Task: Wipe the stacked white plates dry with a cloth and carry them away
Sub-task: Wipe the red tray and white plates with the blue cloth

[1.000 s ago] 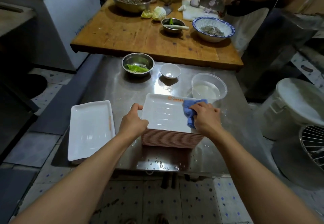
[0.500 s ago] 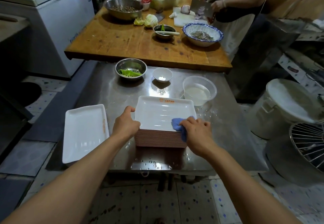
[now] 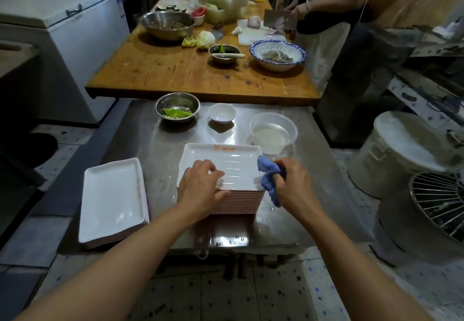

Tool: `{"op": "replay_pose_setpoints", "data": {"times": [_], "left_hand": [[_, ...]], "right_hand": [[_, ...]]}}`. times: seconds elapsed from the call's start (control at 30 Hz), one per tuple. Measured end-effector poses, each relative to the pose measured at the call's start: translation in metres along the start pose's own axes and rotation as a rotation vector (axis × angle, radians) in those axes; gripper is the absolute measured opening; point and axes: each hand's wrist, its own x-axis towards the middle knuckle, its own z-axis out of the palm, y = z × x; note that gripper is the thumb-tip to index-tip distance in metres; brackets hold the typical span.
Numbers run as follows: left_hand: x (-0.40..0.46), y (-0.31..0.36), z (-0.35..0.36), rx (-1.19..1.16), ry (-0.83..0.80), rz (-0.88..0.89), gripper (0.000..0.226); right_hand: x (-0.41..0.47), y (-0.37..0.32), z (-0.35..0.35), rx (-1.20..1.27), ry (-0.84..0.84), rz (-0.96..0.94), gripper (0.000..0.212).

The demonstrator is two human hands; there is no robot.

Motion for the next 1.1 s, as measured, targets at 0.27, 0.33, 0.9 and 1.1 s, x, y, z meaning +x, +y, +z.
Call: {"op": "replay_pose_setpoints", "data": {"times": [0.27,0.33,0.9,1.1], "left_hand": [[-0.005,0.019,0.002,0.086,0.167,0.187,0.017],[-0.006,0.021,-0.001,0.052,0.193,0.188,0.019],[0.009,0.018,-0.099,-0.474,0.42,-0.042,0.009],[-0.014,0.001,-0.13,-0.811,0.443,-0.182,0.01]], "right_hand": [[-0.007,0.01,-0.004,0.055,0.067,0.019,0.014],[-0.008,0.014,-0.004,0.103,0.054,0.043,0.014],[0.011,-0.044,-0.031,0.452,0.311,-0.05,0.012],[0.015,-0.114,-0.026,0.572,0.312,-0.306,0.017]]}}
